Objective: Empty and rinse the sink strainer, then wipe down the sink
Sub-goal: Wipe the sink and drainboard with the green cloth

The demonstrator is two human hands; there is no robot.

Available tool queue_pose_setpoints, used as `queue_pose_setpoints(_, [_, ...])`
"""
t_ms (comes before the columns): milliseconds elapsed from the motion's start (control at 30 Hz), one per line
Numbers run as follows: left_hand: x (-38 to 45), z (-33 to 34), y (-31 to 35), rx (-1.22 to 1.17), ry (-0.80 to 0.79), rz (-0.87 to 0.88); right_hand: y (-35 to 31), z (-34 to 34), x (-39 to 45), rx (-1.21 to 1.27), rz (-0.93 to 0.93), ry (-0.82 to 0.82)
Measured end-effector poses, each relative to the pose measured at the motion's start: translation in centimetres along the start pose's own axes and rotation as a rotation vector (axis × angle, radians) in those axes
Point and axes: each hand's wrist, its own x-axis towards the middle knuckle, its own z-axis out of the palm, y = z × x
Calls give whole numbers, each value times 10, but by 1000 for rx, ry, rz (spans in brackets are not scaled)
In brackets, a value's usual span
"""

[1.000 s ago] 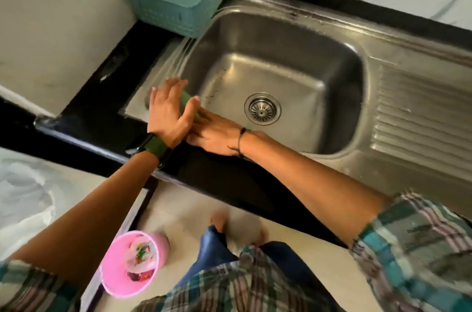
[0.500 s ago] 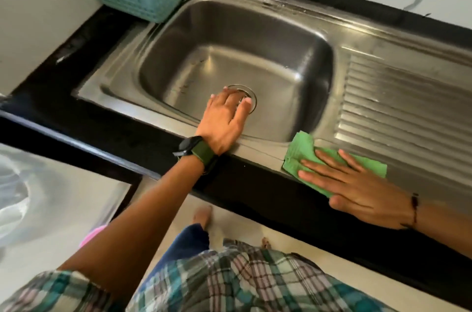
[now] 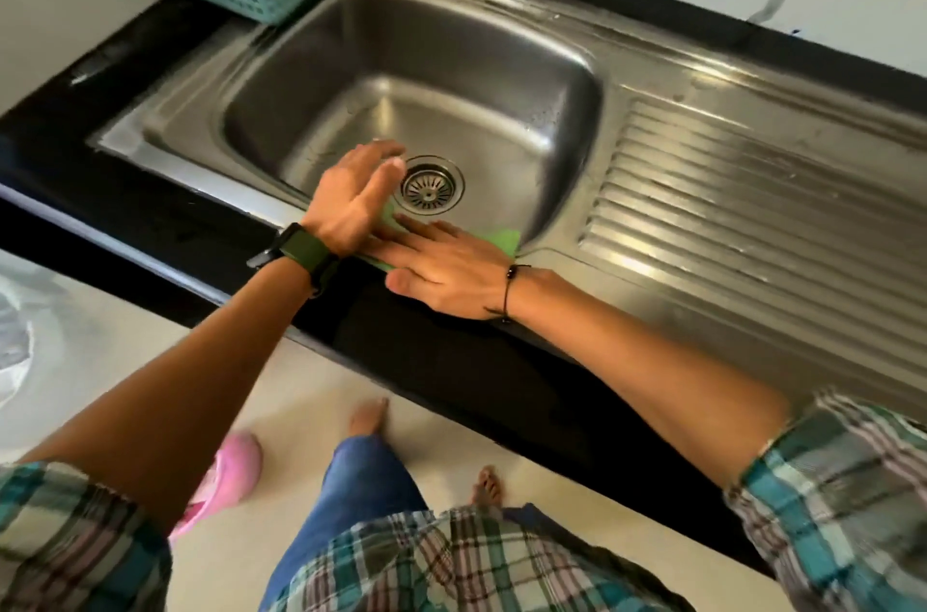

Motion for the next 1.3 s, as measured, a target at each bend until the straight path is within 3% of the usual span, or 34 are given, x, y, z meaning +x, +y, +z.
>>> queue_pose_setpoints(133, [-5, 0, 0, 84, -16, 17, 20, 13, -81, -112, -15, 67])
queue_pose_setpoints(267, [-3, 5, 0, 224, -137, 72, 54, 28, -216, -56, 65, -24])
queue_pose_setpoints(333, [1, 8, -1, 284, -178, 81, 59, 29, -242, -11, 115, -68])
queue_pose_setpoints(467, [8, 12, -3, 351, -216, 75, 56, 23, -216, -59, 108, -73])
queue_pose_setpoints(700, [5, 15, 0, 445, -294, 131, 13, 10, -72, -23, 103, 45])
queue_pose_setpoints(800, [2, 16, 7, 469, -352, 124, 10, 10, -63, -39, 121, 67])
queue_pose_setpoints(967, [-21, 71, 64, 286, -408, 189, 26, 24, -135, -27, 111, 119])
queue_pose_setpoints(1133, [-38, 138, 105, 238, -470, 372, 54, 37, -250, 44, 258, -1])
queue_pose_setpoints(1200, [-36, 140, 103, 208, -419, 330, 57, 36, -275, 69, 286, -33])
queue_pose_setpoints(1300, [-32, 134, 101, -52, -247, 128, 57, 34, -267, 72, 278, -62])
